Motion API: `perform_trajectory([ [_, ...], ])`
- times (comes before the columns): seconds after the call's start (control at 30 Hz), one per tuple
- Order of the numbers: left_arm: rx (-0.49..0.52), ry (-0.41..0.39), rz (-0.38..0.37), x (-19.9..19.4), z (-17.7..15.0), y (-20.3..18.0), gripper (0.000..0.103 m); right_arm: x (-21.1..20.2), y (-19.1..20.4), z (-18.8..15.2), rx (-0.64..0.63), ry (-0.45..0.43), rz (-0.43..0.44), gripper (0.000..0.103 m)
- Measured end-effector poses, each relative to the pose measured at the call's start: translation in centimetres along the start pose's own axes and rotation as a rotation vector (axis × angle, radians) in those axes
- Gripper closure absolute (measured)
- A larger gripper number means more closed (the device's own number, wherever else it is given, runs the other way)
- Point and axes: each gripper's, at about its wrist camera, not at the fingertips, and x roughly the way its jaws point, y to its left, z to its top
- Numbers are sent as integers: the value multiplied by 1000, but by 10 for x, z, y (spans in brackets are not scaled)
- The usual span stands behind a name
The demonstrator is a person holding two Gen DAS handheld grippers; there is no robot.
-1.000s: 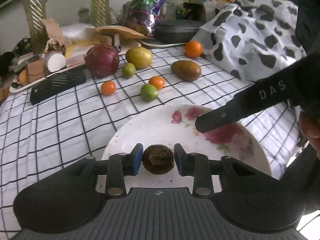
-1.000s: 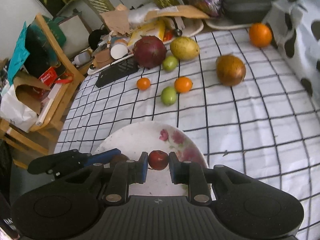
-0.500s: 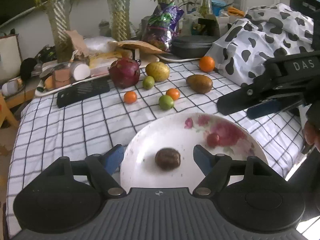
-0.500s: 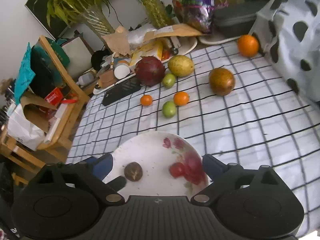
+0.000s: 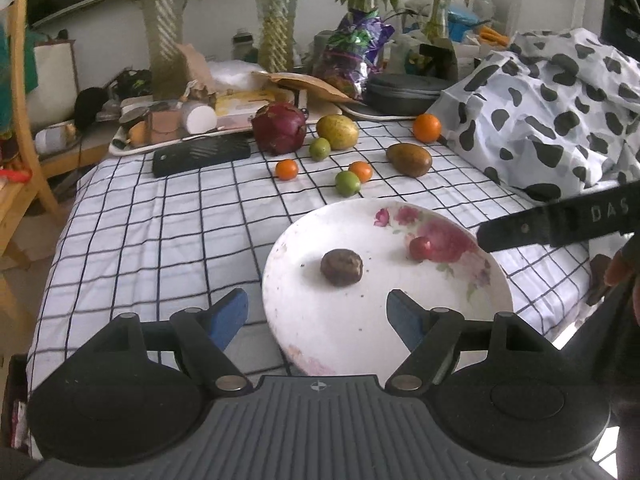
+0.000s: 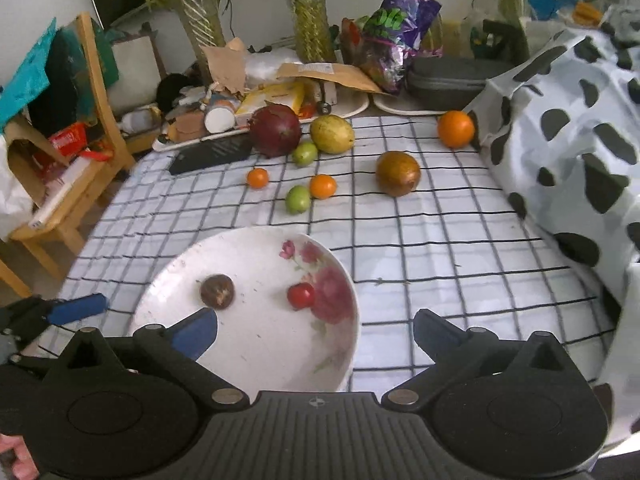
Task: Organize fruits
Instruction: 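Place the passion fruit on the plate with the left gripper while the right drops the cherry tomato there, then open both grippers and withdraw them from the rose plate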
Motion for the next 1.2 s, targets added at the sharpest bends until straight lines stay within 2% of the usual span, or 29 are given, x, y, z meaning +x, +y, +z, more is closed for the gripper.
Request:
perform_trajectory([
  [0.13, -14, 10, 7, -2, -2, 1, 28, -5, 8, -6, -62, -16, -73, 0],
  [0.47, 7, 30, 24, 4, -3, -3, 28, -3, 12, -9, -96, -7, -99, 0],
  [0.73, -19, 31, 42, 7, 0, -1, 28, 0, 9, -9, -99, 7, -119, 0],
  [0.9, -34, 39, 58, 9, 2, -1, 28, 0, 3, -9, -75, 13, -125, 0],
  [1.07, -25, 51, 104, 11, 4, -1, 28, 1, 0, -8, -59, 15, -127, 0],
  [1.2, -23, 55, 99, 12, 4, 0, 28, 2, 0, -7, -58, 16, -128, 0],
])
